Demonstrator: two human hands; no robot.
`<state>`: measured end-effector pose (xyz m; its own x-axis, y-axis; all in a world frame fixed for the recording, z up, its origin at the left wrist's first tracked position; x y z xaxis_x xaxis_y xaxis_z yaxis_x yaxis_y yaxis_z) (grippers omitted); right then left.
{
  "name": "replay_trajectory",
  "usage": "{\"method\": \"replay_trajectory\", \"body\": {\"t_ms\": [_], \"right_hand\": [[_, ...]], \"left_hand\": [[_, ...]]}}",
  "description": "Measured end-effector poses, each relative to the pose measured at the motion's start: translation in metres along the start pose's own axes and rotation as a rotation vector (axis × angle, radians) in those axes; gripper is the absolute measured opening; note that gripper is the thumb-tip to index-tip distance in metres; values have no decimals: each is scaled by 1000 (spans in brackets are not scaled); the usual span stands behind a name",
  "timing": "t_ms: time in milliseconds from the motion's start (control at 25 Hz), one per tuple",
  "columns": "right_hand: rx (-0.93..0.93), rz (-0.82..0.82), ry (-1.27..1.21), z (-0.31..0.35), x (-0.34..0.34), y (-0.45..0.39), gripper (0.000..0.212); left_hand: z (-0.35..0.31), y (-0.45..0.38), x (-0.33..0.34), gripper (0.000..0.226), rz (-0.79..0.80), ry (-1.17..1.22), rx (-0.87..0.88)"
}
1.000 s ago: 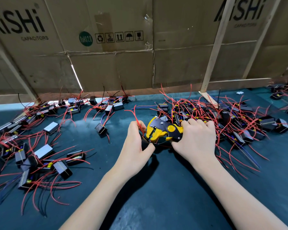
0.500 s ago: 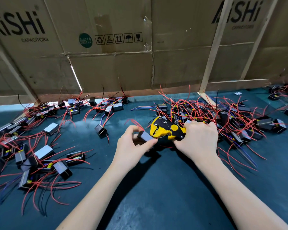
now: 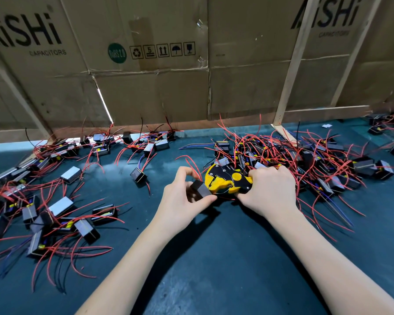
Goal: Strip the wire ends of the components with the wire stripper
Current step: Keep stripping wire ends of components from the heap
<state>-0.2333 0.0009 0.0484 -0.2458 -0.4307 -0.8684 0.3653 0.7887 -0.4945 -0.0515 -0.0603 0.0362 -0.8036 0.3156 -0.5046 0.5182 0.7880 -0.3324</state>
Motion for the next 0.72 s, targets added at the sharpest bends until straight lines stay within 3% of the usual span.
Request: {"method": "replay_trajectory", "body": {"t_ms": [160, 480, 640, 720], "right_hand": [[74, 9, -58, -3, -1, 0, 46], [238, -200, -232, -39, -14, 0, 47], [344, -190, -329, -55, -17, -2, 48], [395, -215, -427, -62, -23, 0, 46]], "left_hand": [[0, 0, -5, 46, -31, 31, -3], [9, -1, 1, 32, -31, 4, -32], [13, 2, 36, 87, 265, 23, -60], [13, -4, 20, 88, 189, -73, -17]]}}
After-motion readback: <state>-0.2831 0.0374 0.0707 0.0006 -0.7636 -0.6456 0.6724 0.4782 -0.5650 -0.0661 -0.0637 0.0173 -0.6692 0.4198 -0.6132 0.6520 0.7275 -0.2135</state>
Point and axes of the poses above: each hand's wrist, its own y-axis away from the middle knuckle, its own x-axis out of the palm, z = x × y, the point moved 9 cm from there along -y, towards the middle knuckle, and after that the axes turned 3 degrees about x, right-handed, at the moved point
